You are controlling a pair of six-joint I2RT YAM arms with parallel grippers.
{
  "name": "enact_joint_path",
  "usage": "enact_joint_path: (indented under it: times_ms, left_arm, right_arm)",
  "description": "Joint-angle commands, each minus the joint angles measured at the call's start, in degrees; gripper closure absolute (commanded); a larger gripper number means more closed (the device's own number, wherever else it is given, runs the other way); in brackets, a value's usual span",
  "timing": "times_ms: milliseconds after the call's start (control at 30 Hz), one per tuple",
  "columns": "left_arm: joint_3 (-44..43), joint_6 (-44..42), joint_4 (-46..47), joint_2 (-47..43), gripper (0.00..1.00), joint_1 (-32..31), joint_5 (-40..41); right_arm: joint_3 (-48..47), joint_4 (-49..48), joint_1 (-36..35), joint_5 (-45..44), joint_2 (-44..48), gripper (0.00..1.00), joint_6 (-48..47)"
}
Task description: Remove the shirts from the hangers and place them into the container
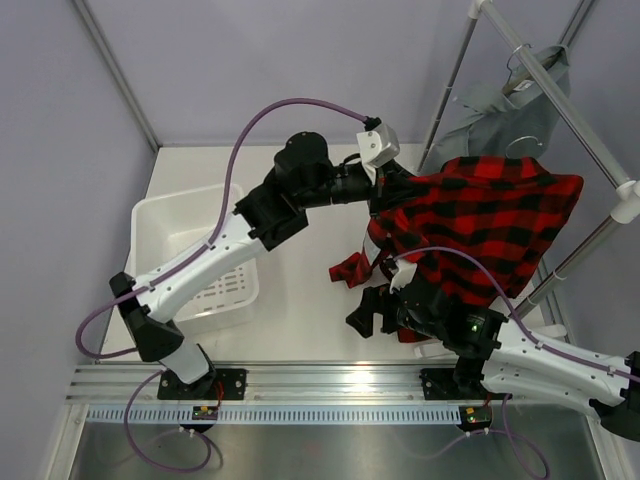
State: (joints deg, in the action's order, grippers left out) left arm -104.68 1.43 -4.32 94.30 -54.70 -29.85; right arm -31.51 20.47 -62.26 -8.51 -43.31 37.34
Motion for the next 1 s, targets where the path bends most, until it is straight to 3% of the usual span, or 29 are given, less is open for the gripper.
enact_joint_path:
  times_ms: [0, 133, 267, 400, 600, 767, 967]
  left_arm:
    - [3.2, -2.1, 7.0, -8.4, 1.0, -0.1, 2.4]
    - [2.4, -2.0, 2.3, -9.9, 1.0, -0.4, 4.6]
    - [7.8, -1.7, -3.8, -16.1, 1.0, -1.3, 16.8]
    - [14.6, 3.7, -11.5, -22.7, 1.0, -1.4, 32.7]
    - [21.1, 8.3, -19.5, -32.1, 1.0, -1.4, 43.7]
    - [24.1, 11.4, -22.7, -37.7, 1.0, -1.4, 42.9]
    - [31.5, 13.3, -20.6, -43.8, 1.0, -1.5, 36.6]
  right_arm:
    - [-2.1, 1.8, -0.8, -1.9, 1.7, 0.01, -0.5]
    - [-2.9, 4.4, -0.8, -2.4, 2.7, 0.0, 0.0]
    - [-5.9, 9.6, -1.9, -6.0, 8.4, 0.06, 0.1]
    - [-16.0, 14.9, -2.1, -5.8, 9.4, 0.11, -3.0]
    - [-30.9, 16.0, -4.4, -9.0, 1.9, 0.11, -10.3]
    - [-37.7, 11.1, -4.3, -14.0, -4.1, 0.1, -18.0]
    - [-46.7, 5.3, -3.7, -19.1, -14.8, 0.19, -25.3]
